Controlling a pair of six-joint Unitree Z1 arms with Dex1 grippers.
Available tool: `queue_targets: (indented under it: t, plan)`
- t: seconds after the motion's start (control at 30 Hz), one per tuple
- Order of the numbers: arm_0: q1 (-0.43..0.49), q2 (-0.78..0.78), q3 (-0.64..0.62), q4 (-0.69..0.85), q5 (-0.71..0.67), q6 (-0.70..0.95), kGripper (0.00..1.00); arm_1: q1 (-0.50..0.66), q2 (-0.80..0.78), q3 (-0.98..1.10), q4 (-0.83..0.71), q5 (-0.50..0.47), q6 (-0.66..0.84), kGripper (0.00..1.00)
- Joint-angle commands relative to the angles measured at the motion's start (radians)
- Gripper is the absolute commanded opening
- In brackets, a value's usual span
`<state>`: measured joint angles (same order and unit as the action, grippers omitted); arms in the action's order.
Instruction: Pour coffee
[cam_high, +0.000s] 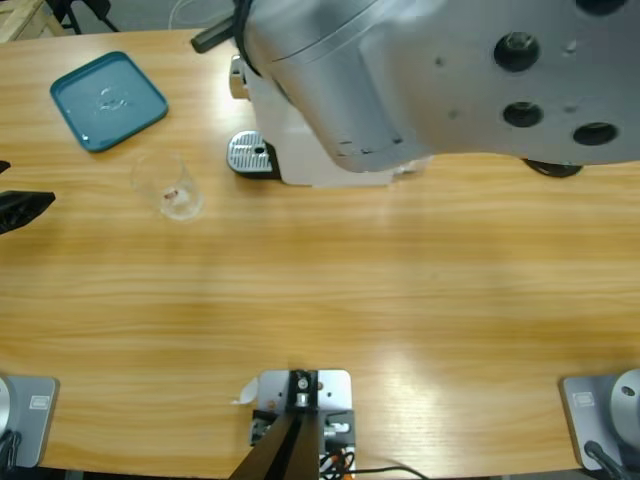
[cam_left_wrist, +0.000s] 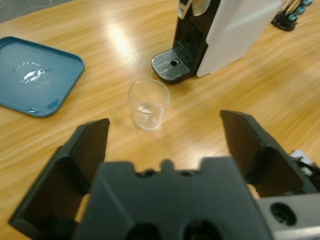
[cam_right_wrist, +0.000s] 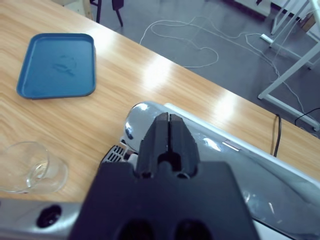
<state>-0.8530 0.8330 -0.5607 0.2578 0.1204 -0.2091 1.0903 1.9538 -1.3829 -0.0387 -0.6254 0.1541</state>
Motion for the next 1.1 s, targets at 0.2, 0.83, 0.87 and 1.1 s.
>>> queue_targets:
  t: [0.2, 0.83, 0.87, 1.1]
  plan:
    - [-0.006, 0.018, 0.036, -0.009, -0.013, 0.01, 0.954, 0.0, 0.047, 0.13, 0.0, -0.006, -0.015, 0.0]
    - [0.002, 0.154, 0.011, -0.046, -0.007, 0.006, 0.954, -0.122, -0.643, 0.205, 0.492, 0.538, -0.078, 1.0]
    - [0.002, 0.189, 0.012, -0.077, -0.008, 0.007, 0.954, -0.122, -0.675, 0.242, 0.495, 0.54, -0.062, 1.0]
    - [0.002, 0.338, 0.05, -0.277, -0.011, 0.012, 0.963, -0.122, -0.796, 0.408, 0.527, 0.567, -0.016, 1.0]
